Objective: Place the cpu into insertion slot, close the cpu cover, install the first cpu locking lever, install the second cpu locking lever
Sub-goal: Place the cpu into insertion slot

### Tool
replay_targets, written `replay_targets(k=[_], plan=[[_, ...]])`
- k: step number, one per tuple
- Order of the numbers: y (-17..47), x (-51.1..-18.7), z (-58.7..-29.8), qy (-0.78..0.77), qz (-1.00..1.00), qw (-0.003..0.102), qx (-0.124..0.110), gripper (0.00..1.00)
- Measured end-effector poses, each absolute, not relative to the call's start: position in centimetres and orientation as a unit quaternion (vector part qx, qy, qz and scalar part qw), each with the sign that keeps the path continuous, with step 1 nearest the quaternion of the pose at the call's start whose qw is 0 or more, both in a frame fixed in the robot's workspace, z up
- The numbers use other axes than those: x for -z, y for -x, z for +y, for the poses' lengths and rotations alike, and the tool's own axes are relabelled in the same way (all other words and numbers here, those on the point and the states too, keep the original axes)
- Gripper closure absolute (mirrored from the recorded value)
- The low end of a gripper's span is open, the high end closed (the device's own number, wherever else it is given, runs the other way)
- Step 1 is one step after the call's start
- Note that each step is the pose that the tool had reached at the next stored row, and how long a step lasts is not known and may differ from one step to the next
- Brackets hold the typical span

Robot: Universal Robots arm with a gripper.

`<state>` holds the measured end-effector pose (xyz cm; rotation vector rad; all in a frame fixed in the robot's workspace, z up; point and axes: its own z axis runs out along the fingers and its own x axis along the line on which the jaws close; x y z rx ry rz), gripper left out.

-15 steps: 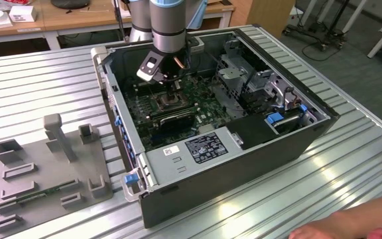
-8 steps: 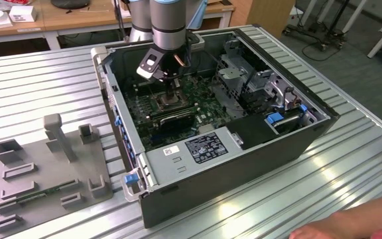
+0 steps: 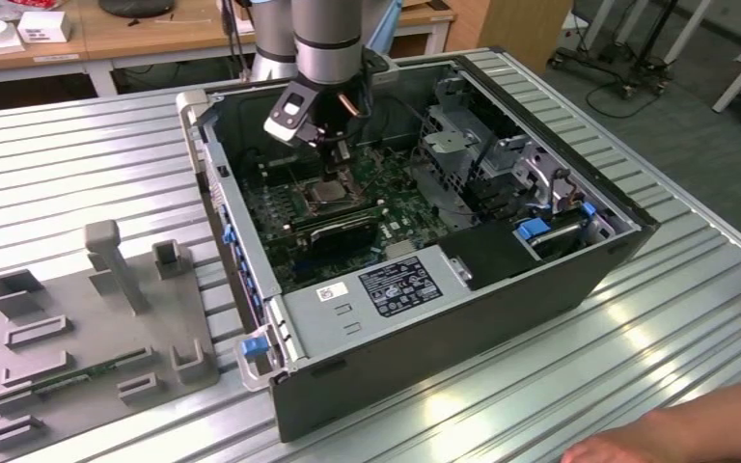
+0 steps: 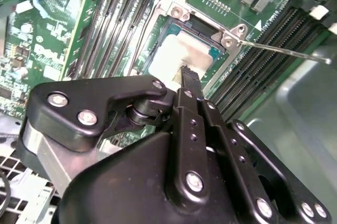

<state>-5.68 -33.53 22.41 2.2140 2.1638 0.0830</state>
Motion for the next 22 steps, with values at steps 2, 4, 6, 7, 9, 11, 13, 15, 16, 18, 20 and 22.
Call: replay_targets(k=[2, 4, 6, 7, 9, 11, 13, 15, 16, 18, 20, 22], plan=[[5.7, -22.8, -33.5, -0.715, 0.699, 0.022, -0.027, 0.89], [5.7, -23.3, -33.5, -0.715, 0.699, 0.022, -0.027, 0.89], [5.7, -23.7, -33.5, -0.715, 0.699, 0.022, -0.027, 0.89], [5.7, -23.8, -33.5, -0.715, 0.699, 0.022, -0.027, 0.89], [5.7, -23.8, -33.5, -0.715, 0.699, 0.022, -0.027, 0.89], [5.7, -23.8, -33.5, -0.715, 0.699, 0.022, -0.027, 0.89], [5.7, -23.8, -33.5, -0.715, 0.699, 0.022, -0.027, 0.89], [5.7, -23.8, -33.5, -0.715, 0.699, 0.019, -0.023, 0.89], [5.7, -23.8, -33.5, -0.715, 0.699, 0.018, -0.022, 0.89], [5.7, -23.8, -33.5, -0.715, 0.699, 0.018, -0.022, 0.89], [5.7, -23.8, -33.5, -0.715, 0.699, 0.017, -0.022, 0.89], [5.7, -23.9, -33.5, -0.715, 0.699, 0.017, -0.022, 0.89]])
